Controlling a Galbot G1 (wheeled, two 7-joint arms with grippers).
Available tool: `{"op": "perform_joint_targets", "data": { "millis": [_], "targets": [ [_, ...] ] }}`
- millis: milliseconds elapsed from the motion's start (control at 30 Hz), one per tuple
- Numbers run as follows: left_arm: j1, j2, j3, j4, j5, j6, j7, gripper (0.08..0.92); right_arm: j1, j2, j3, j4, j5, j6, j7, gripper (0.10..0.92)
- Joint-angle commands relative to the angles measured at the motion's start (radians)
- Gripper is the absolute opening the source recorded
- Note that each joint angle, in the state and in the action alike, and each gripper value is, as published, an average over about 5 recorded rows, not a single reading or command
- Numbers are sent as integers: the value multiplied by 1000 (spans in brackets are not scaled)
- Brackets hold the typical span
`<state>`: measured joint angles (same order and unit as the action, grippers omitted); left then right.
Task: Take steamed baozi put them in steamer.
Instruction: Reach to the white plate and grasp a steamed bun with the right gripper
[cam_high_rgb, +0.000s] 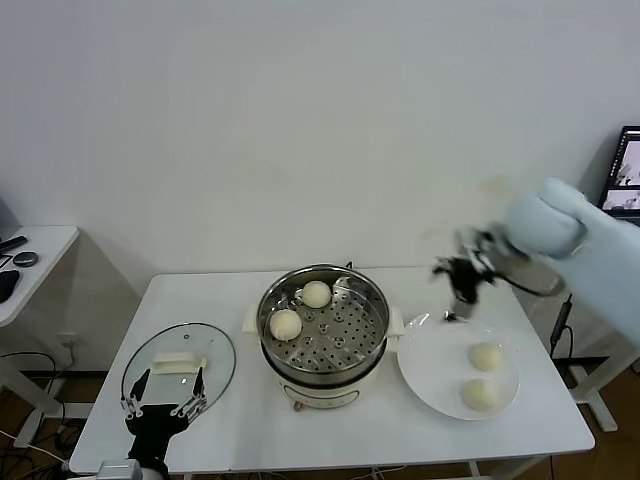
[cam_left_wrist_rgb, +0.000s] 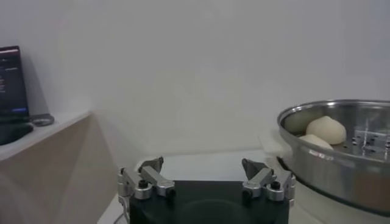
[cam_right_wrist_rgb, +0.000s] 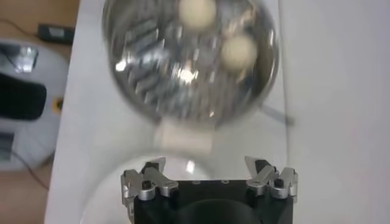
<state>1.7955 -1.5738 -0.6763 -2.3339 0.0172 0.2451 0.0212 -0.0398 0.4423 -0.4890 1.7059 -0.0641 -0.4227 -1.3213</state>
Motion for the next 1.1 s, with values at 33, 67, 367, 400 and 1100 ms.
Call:
{"op": "perform_joint_targets", "data": {
  "millis": [33,67,367,400,1100],
  "targets": [
    [47,-6,12,-28,-1,3,-1,823,-349,-120,202,25,-192,111,-32,823],
    [57,-8,17,-33,0,5,-2,823,-360,-102,203,14,-207,115,-34,823],
    [144,-14,76,-40,54,-10,-40,823,-461,1,233,-69,-318,147,-34,823],
    [151,-13,80,-42,55,-12,-44,823,-468,11,236,-74,-325,148,-34,823],
    [136,-10,54,-36,43,-11,-43,823,-473,119,217,-180,-346,175,-22,823]
  ]
}}
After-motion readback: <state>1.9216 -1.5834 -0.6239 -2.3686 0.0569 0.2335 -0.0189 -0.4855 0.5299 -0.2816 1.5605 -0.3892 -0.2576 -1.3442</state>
